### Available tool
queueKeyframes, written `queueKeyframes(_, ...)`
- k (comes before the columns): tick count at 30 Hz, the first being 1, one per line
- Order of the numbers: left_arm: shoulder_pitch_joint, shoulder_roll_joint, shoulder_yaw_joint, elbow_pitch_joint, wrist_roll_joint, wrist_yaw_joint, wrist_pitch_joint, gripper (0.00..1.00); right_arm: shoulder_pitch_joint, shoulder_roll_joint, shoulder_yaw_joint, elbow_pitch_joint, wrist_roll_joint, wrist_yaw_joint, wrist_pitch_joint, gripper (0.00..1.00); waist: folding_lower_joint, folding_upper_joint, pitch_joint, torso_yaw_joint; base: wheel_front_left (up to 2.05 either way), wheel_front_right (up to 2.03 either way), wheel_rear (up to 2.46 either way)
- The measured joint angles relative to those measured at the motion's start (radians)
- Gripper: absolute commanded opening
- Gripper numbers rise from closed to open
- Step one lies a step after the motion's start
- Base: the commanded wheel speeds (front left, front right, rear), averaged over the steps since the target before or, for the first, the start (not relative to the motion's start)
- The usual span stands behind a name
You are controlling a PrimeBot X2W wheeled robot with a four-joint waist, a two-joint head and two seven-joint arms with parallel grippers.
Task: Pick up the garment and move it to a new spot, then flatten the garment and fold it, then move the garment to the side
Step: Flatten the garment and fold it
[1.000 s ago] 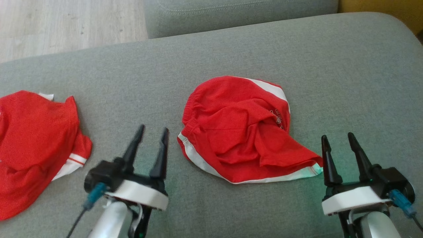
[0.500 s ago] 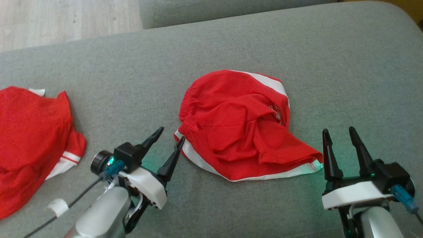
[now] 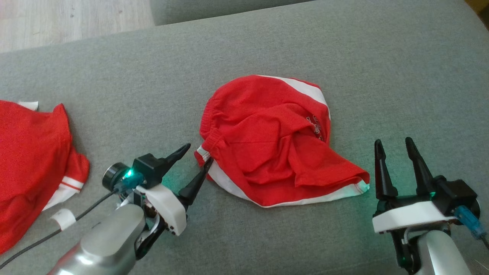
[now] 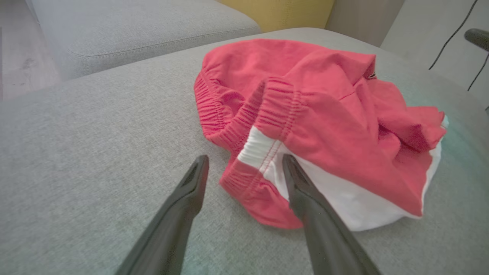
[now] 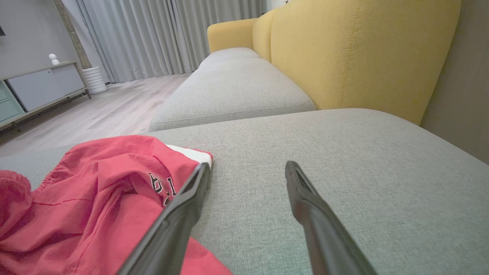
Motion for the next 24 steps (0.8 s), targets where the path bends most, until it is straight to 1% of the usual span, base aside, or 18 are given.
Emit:
queueKeyframes(8,-0.048,0.03,-0.092,-0.002,-0.068,0.0,-0.017,1.0,0.0,0.0,0.001,0.002,0.0,0.0,0.0,1.0,0.0,0.0,-0.003,-0.01,0.0,0.0,0.0)
queueKeyframes(14,-0.086,0.036,-0.146,-0.002,-0.098,0.0,-0.026,1.0,0.0,0.0,0.0,0.004,0.0,0.0,0.0,1.0,-0.0001,0.0,0.002,-0.012,0.0,0.0,0.0)
queueKeyframes(15,-0.09,0.037,-0.157,-0.003,-0.105,0.0,-0.026,0.43,0.0,0.0,0.0,0.004,0.0,0.0,0.0,1.0,-0.0001,0.0,0.003,-0.012,0.0,0.0,0.0)
queueKeyframes(16,-0.094,0.037,-0.169,-0.003,-0.111,0.0,-0.026,0.06,0.0,0.0,0.0,0.005,0.0,0.0,0.0,1.0,-0.0001,0.0,0.005,-0.012,0.0,0.0,0.0)
queueKeyframes(17,-0.101,0.039,-0.184,-0.005,-0.118,0.0,-0.026,0.0,0.0,0.0,0.0,0.006,0.0,0.0,0.0,1.0,-0.0001,0.0,0.007,-0.011,0.0,0.0,0.0)
queueKeyframes(21,-0.122,0.046,-0.215,-0.008,-0.138,0.0,-0.042,0.0,0.0,0.0,-0.002,0.016,0.0,0.0,0.0,1.0,-0.0001,0.0,0.015,-0.007,0.0,0.0,0.0)
queueKeyframes(24,-0.128,0.052,-0.215,-0.005,-0.139,0.0,-0.057,0.0,0.0,0.0,-0.002,0.031,-0.01,0.0,0.0,1.0,0.0,0.0,0.017,-0.002,0.0,0.0,0.0)
